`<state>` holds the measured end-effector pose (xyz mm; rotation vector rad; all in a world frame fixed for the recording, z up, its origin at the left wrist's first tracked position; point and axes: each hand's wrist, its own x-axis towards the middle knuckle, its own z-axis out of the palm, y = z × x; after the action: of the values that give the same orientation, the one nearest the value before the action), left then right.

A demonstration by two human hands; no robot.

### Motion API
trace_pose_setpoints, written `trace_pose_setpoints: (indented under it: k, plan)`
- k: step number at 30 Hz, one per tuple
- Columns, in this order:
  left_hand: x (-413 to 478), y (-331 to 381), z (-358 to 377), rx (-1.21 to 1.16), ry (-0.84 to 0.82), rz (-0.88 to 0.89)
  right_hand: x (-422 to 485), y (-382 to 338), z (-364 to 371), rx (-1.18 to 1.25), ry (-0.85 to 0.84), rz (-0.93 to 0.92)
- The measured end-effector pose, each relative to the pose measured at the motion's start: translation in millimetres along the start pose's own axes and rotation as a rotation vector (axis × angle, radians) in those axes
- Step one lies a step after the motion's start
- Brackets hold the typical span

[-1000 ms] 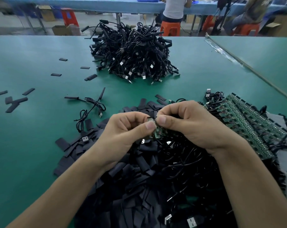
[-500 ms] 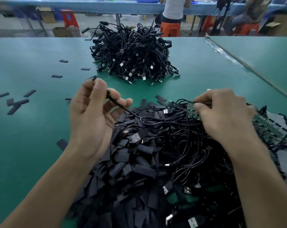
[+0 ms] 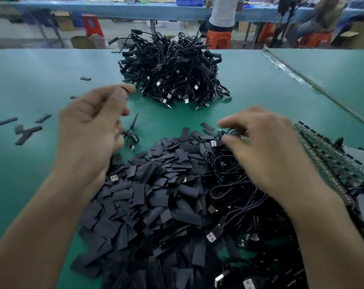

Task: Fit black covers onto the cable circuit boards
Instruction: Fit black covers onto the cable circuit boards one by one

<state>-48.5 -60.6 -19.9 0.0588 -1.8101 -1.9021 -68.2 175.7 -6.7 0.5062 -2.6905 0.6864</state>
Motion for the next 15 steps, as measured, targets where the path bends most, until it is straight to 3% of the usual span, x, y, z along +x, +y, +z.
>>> trace_pose_setpoints:
  k: [3,6,9,15]
  plan:
    - [-1.0,-12.3,5.5,0.093,-0.139,-0.129,-7.7,-24.0,20.4,0.081,-0.361,-0.198]
    - [-3.5,-20.1,8.5,0.175,-0.241,-0.18,-14.4,-25.2,39.9,-0.071,-0.518,-0.202]
    - [-5.3,-24.6,8.3,0.284,-0.306,-0.123,-15.2,-16.8,46.6,-0.17,-0.589,-0.124]
    - [-5.9,-38.7,5.8,0.373,-0.366,-0.151,-16.2,-11.1,56.5,-0.129,-0.547,-0.098]
